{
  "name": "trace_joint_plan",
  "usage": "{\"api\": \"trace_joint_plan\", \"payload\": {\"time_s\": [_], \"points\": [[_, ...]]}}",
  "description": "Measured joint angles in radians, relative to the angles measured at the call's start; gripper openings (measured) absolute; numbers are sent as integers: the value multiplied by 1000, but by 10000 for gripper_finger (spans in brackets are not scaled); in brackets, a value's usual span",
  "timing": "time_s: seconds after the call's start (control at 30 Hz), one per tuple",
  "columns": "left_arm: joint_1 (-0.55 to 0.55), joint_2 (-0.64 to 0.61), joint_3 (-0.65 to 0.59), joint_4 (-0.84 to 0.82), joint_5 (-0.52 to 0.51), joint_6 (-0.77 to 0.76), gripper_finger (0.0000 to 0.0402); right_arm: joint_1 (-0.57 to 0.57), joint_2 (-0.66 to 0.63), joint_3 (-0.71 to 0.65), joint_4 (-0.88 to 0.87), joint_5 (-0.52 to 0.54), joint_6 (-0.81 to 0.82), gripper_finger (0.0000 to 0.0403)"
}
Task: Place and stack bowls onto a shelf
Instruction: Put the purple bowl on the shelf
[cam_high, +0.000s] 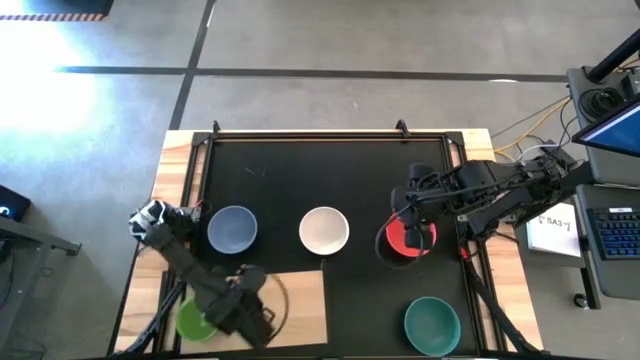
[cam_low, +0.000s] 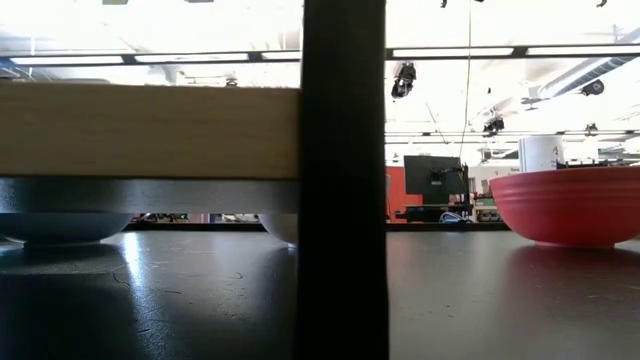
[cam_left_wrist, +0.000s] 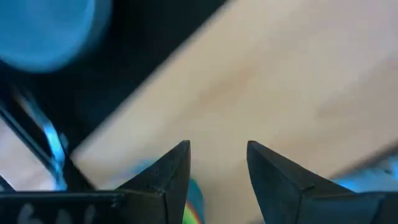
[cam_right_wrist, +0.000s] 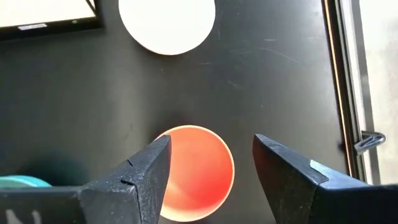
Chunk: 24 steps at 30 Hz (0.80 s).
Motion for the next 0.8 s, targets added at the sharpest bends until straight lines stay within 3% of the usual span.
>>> {"api": "trace_joint_plan", "payload": {"time_s": [0.2,0.37,0.57,0.8], "points": [[114,-39,-133,-1,-118,176,139,-5,-9,-7,0,-8,15,215],[193,-137,-337,5,-120,201,131,-5,-25,-41,0,-8,15,215],[263,-291,-581,243,-120,227,127,-5,-32,-60,0,-9,15,215],[321,-399,-784,360,-121,211,127,-9,-32,-60,0,-9,11,215]]}}
